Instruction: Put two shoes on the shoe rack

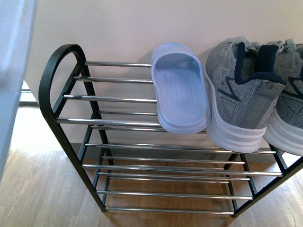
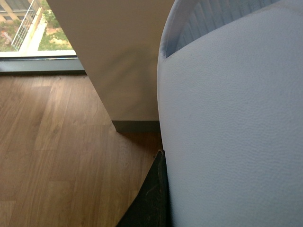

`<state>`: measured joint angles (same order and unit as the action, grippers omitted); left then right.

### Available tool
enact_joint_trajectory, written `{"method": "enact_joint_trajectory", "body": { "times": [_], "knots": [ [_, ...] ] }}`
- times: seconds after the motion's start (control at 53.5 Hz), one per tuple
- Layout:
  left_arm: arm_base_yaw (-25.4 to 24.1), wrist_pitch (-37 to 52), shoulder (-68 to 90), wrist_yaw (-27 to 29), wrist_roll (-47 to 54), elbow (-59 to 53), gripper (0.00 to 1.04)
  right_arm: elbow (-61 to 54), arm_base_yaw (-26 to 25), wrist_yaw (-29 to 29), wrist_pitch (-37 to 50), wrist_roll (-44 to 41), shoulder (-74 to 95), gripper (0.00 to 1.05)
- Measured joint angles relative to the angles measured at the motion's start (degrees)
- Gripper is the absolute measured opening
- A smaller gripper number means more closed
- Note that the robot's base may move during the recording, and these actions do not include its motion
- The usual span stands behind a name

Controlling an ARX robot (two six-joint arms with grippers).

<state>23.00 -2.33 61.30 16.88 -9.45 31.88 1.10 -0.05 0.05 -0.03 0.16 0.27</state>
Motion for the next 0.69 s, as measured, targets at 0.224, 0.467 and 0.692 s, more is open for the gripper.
{"method": "enact_joint_trajectory", "body": {
  "times": [0.224, 0.467, 0.692],
  "knots": [
    [-4.79, 1.75, 12.07, -5.51, 3.37, 6.88, 0.02, 0.0, 0.0, -0.02, 0.0, 0.0, 0.0, 0.96],
    [-4.68, 3.5, 22.71, -7.1, 8.46, 13.88, 0.02, 0.0, 0.0, 0.0, 0.0, 0.0, 0.0, 0.96],
    [-5.27, 3.56, 29.48, -7.3, 10.95, 18.53, 0.02, 0.0, 0.0, -0.02, 0.0, 0.0, 0.0, 0.96]
  ]
}}
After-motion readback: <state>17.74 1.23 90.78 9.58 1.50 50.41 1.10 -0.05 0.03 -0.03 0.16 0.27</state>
